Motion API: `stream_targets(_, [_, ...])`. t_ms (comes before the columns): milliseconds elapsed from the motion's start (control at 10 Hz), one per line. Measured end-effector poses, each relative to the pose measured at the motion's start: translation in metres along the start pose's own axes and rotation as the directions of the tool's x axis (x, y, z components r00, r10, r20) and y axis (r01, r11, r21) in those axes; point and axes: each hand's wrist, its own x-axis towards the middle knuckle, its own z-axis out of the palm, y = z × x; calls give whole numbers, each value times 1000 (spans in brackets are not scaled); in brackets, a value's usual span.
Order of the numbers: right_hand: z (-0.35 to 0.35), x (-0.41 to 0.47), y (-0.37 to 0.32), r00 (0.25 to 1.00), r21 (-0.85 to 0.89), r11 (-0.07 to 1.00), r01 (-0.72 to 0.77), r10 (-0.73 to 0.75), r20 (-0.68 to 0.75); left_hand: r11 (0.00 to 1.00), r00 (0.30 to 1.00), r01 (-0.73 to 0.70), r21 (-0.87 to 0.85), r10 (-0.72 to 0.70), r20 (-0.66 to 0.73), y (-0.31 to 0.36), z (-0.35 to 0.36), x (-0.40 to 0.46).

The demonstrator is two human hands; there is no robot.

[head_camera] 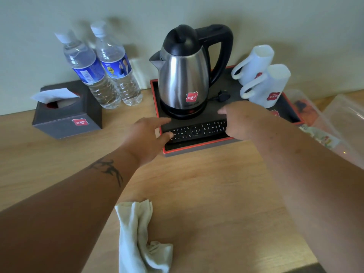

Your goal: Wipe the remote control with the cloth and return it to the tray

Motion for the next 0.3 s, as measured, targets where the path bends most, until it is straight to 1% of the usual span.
stream_targets(100, [-1, -21, -15, 992, 140, 990, 35, -17, -128, 996, 994, 66, -65, -72, -80, 0, -17, -20])
stream_targets(200, [-16, -43, -40, 984, 124, 988, 88, -67, -165, 997, 994, 70, 40, -67, -84, 1, -44, -34])
stream_targets(300, [-41, -61, -59, 966, 149, 978, 143, -106, -234, 988, 989, 83, 134, -65, -134, 6, -80, -46])
